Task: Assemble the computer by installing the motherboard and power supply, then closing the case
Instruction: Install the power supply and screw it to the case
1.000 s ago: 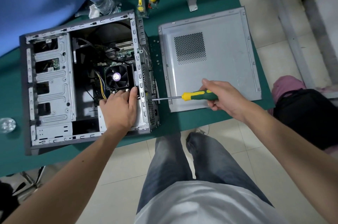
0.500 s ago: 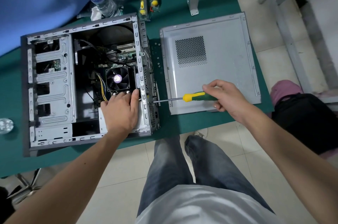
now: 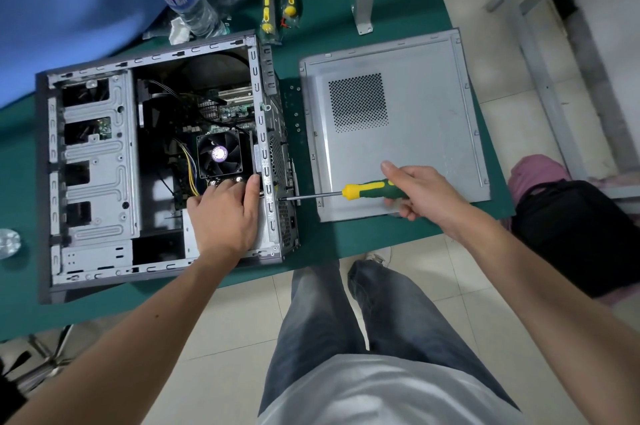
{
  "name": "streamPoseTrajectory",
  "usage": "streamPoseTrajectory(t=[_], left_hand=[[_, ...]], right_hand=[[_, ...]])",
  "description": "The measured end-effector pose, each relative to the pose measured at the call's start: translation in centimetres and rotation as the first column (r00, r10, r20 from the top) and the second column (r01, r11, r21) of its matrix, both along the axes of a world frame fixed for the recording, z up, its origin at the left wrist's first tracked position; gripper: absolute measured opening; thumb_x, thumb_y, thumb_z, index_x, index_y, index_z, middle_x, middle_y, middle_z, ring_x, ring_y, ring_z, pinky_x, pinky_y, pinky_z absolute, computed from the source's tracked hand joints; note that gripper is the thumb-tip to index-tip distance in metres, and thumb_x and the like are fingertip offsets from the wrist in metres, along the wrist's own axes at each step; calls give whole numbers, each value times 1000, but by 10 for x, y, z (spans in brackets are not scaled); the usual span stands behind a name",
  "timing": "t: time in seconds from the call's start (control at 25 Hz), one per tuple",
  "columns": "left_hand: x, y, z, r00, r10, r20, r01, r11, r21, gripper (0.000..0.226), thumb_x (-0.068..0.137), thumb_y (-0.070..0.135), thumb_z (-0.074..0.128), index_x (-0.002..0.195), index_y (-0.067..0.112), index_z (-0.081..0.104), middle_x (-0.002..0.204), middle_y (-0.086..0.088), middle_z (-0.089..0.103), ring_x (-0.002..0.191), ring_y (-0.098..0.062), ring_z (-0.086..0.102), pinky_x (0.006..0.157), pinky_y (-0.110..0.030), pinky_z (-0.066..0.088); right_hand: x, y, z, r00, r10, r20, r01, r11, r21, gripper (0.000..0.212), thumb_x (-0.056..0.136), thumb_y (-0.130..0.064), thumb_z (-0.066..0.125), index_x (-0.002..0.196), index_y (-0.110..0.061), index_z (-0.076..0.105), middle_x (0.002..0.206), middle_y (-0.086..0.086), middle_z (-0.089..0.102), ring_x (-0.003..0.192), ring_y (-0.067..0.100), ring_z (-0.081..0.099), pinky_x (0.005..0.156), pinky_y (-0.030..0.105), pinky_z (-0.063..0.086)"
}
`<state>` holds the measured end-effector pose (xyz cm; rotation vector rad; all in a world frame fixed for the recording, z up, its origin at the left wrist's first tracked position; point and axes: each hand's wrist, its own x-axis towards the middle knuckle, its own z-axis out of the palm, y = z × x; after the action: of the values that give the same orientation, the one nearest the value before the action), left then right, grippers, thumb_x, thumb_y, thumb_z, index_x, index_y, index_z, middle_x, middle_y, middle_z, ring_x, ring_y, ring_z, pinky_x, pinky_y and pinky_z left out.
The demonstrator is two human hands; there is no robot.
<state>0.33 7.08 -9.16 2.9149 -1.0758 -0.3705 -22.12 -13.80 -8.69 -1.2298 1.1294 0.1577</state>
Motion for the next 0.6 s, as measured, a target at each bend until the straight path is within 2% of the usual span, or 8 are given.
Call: streamPoseTrajectory(t=[0.08,0.12,0.2,0.28,0.36,0.48,0.52,0.6], left_hand=[[0,0,0,1000,-3,0,3,1000,7,68,101,55,12,68,19,60,73,6,47,78,-28,52,79,-42,30],[-1,-1,0,1000,-3,0,3,1000,11,69,101,55,11,68,20,60,73,7,47,78,-27,52,79,-42,30],[-1,-2,0,1000,-4,-4,4,1000,21,69,100,56,9,68,21,59,73,6,48,77,-26,51,79,-42,30],[0,-1,0,1000,-5,-3,5,1000,25,70,100,56,9,68,20,60,73,6,48,77,-27,51,80,-42,30],[1,0,0,1000,-6,-2,7,1000,22,69,100,56,9,67,20,59,73,6,48,77,-27,51,79,-42,30],[0,-1,0,1000,-10,-5,10,1000,24,69,100,56,9,67,20,59,73,6,49,77,-26,50,79,-42,29],[0,-1,-1,1000,-8,-7,8,1000,22,69,100,56,10,67,20,59,73,6,49,77,-26,50,79,-42,30],[-1,-1,0,1000,-5,-11,6,1000,19,69,101,56,10,67,20,59,72,5,50,76,-25,49,80,-42,30]], right_hand=[[-3,-2,-1,990,-79,112,67,992,106,11,94,-24,64,98,-15,68,76,5,59,56,13,52,56,27,48],[-4,-1,0,984,-100,144,87,992,91,7,91,-16,65,97,-18,68,74,5,57,56,15,50,56,29,47],[-5,0,-1,991,-77,114,78,997,-8,8,91,-27,67,91,-19,67,65,6,59,50,14,47,47,27,43],[-2,2,-1,1000,-11,9,12,996,-86,36,92,-49,61,88,-14,67,62,4,64,46,11,47,43,24,41],[-1,1,-2,999,-22,25,22,1000,-20,35,94,-44,61,92,-10,69,67,3,61,52,11,51,50,24,45],[-3,-1,1,967,-162,198,147,985,91,5,90,-19,69,95,-18,71,78,3,60,59,15,54,55,27,47],[-3,-1,1,968,-164,188,159,986,41,4,90,-23,70,88,-20,71,76,2,62,55,14,53,50,25,46],[2,3,0,995,-87,45,91,989,-114,31,90,-44,65,75,-18,67,68,4,67,45,11,51,42,23,42]])
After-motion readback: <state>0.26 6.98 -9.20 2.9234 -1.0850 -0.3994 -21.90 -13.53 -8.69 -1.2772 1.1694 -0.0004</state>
